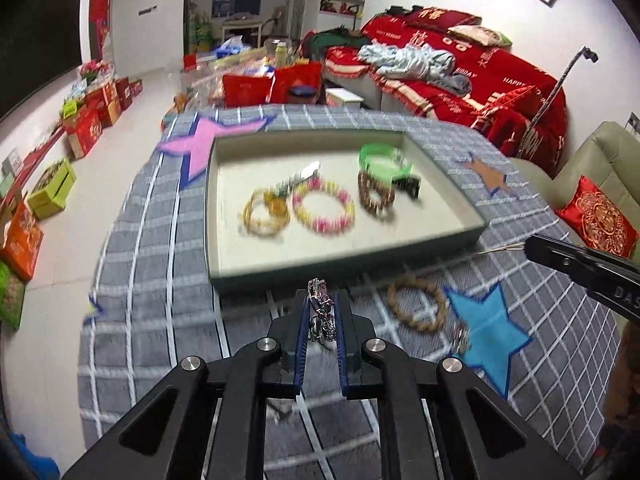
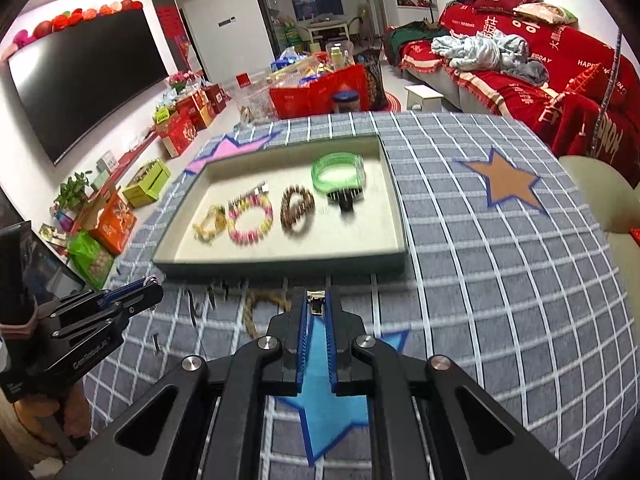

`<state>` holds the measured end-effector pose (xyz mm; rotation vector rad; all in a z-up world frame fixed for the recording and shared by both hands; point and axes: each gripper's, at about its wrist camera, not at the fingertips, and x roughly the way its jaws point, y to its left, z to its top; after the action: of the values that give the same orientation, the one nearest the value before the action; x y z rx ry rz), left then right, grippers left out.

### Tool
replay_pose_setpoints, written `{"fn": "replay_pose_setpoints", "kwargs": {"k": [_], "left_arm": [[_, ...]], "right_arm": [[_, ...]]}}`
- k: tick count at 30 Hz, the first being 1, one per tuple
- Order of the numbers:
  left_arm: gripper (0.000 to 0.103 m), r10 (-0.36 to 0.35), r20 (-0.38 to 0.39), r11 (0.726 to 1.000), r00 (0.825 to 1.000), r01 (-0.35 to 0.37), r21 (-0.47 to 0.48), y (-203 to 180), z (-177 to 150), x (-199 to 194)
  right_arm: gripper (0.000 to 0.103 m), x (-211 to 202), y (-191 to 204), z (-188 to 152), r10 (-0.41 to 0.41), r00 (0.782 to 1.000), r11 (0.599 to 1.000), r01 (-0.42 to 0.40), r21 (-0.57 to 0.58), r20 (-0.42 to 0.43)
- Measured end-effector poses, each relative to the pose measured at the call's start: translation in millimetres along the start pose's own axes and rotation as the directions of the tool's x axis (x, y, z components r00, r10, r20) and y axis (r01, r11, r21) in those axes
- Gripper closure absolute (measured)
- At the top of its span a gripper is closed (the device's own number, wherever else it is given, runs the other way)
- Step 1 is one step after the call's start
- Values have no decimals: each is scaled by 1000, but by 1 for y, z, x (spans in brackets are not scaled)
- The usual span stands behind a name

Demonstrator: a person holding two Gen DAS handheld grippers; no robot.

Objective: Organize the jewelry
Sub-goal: 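Carry both items over the box and release the cream clip with the right tool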

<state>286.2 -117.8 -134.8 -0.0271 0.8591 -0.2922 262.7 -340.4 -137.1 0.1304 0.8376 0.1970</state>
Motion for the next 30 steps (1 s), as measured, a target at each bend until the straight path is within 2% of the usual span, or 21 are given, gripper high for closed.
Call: {"fn": "replay_pose_setpoints", "kwargs": {"k": [6,15,19,30], "left_arm": [[74,0,14,1000,1000,0,8,10,38,20],[74,33,-45,999,998,-33,5,30,69,79],[74,39,-70,999,997,-39,8,34,70,97],[74,45,-133,998,990,-37,57,26,66,121]], "right_arm": [[94,27,1,34,17,1000,1000,-17,11,11],[94,91,-15,63,-6,1000,998,7,68,-21],[94,110,-17,62,-15,999,997,19,74,-47],[94,125,-17,45,-17,993,998,23,52,-113]]}}
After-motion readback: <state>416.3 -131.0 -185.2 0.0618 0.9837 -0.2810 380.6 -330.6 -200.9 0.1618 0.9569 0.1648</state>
